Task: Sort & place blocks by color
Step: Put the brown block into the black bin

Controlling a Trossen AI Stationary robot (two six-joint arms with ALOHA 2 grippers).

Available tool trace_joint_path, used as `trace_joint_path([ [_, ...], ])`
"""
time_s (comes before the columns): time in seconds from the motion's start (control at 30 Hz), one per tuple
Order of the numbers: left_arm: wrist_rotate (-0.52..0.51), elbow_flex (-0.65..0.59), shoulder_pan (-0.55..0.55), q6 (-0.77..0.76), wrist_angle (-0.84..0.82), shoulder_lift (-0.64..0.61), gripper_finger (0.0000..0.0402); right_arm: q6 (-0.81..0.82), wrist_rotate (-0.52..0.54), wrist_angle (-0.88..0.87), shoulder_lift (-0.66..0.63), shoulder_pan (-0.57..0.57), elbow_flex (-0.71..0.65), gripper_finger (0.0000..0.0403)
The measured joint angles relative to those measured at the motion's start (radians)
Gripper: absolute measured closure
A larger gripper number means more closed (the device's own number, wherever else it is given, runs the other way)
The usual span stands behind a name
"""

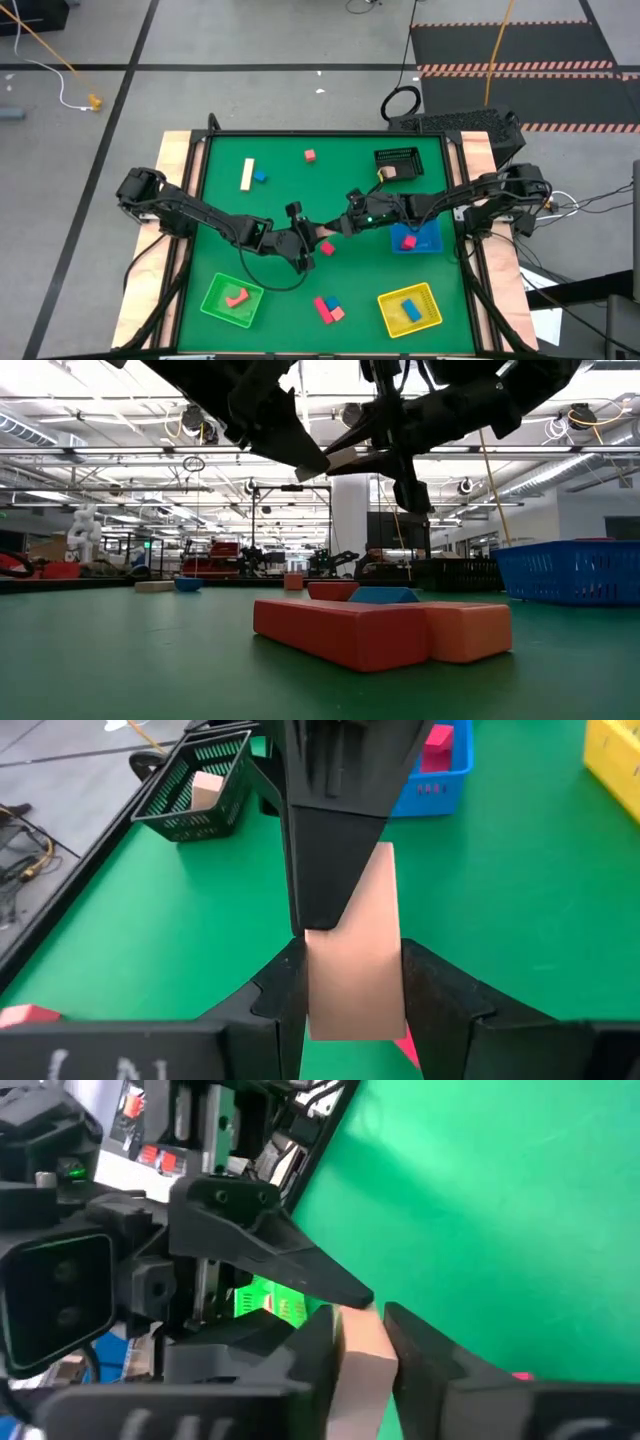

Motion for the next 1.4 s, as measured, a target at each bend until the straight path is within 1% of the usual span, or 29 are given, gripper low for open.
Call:
trace_joint_path([
  [0.03, -0.008, 0.0, 0.001, 0.007, -0.002, 0.0, 0.0268, -0.01, 0.001, 0.0, 0.0, -0.002, 0.0, 0.0358],
  [0.07, -0.017, 0.0, 0.001, 0.008, -0.002, 0.0, 0.0262, -0.025, 0.0, 0.001, 0.0, -0.006, 0.0, 0.0359],
  [0.2, -0.024, 0.0, 0.001, -0.004, 0.006, 0.0, 0.0218, -0.082, -0.004, -0.002, -0.001, -0.013, 0.0, 0.0359],
  [0.27, -0.025, 0.0, 0.001, -0.003, 0.006, 0.0, 0.0199, -0.087, -0.027, -0.016, 0.0, -0.021, 0.0, 0.0359],
  [0.4, -0.028, 0.0, 0.001, -0.003, 0.007, 0.0, 0.0175, -0.112, -0.052, -0.108, -0.012, -0.054, 0.0, 0.0359],
  [0.57, -0.034, 0.001, 0.001, 0.048, -0.008, -0.014, 0.0168, -0.161, -0.052, -0.335, -0.08, -0.126, 0.0, 0.0359],
  [0.77, -0.119, 0.002, 0.011, 0.06, -0.105, -0.047, 0.0179, -0.237, -0.043, -0.532, -0.244, -0.208, 0.0, 0.0359],
  [0.83, -0.15, 0.001, 0.025, 0.04, -0.177, -0.063, 0.0186, -0.255, -0.006, -0.609, -0.31, -0.23, 0.001, 0.0359],
  [0.9, -0.158, 0.002, 0.045, 0.02, -0.222, -0.078, 0.0192, -0.274, 0.045, -0.706, -0.382, -0.253, 0.001, 0.0359],
  [1.0, -0.159, 0.001, 0.079, -0.01, -0.296, -0.106, 0.0202, -0.296, 0.149, -0.827, -0.477, -0.286, 0.001, 0.0359],
  [1.1, -0.159, 0.002, 0.123, -0.036, -0.352, -0.128, 0.0211, -0.312, 0.254, -0.921, -0.538, -0.316, 0.001, 0.0359],
  [1.17, -0.159, 0.002, 0.157, -0.055, -0.379, -0.134, 0.0217, -0.312, 0.298, -0.979, -0.559, -0.341, 0.001, 0.0359],
  [1.27, -0.159, 0.002, 0.208, -0.097, -0.434, -0.147, 0.0226, -0.324, 0.346, -1.022, -0.563, -0.378, 0.001, 0.0359],
  [1.4, -0.158, 0.001, 0.264, -0.181, -0.514, -0.147, 0.0236, -0.363, 0.376, -1.049, -0.533, -0.432, 0.0, 0.0356],
])
